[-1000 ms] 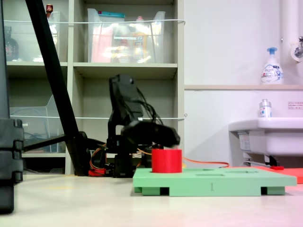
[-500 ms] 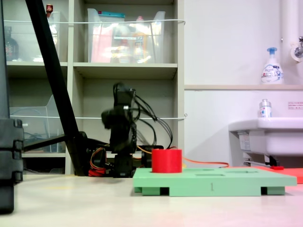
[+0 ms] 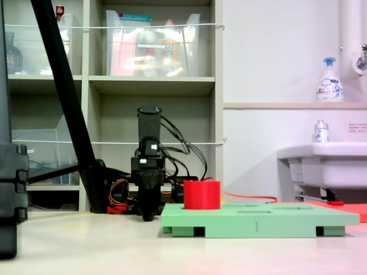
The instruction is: Put the cylinder block into the corresponding hole
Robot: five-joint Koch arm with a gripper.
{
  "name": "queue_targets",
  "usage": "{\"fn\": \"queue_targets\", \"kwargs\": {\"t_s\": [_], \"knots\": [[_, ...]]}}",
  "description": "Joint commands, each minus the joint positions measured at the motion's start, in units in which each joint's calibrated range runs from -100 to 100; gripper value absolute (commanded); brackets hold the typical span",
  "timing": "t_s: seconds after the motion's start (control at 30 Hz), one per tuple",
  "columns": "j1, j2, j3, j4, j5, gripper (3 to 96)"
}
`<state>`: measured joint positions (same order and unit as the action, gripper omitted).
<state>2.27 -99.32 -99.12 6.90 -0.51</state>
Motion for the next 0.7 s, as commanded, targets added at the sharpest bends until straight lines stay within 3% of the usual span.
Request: {"fn": "queue_targets", "kwargs": {"t_s": [0.03, 0.7], "knots": [[-0.05, -0.68, -0.88, -5.89, 0.68, 48.2], [-1.03, -0.68, -0.88, -5.7, 0.59, 49.5]]}}
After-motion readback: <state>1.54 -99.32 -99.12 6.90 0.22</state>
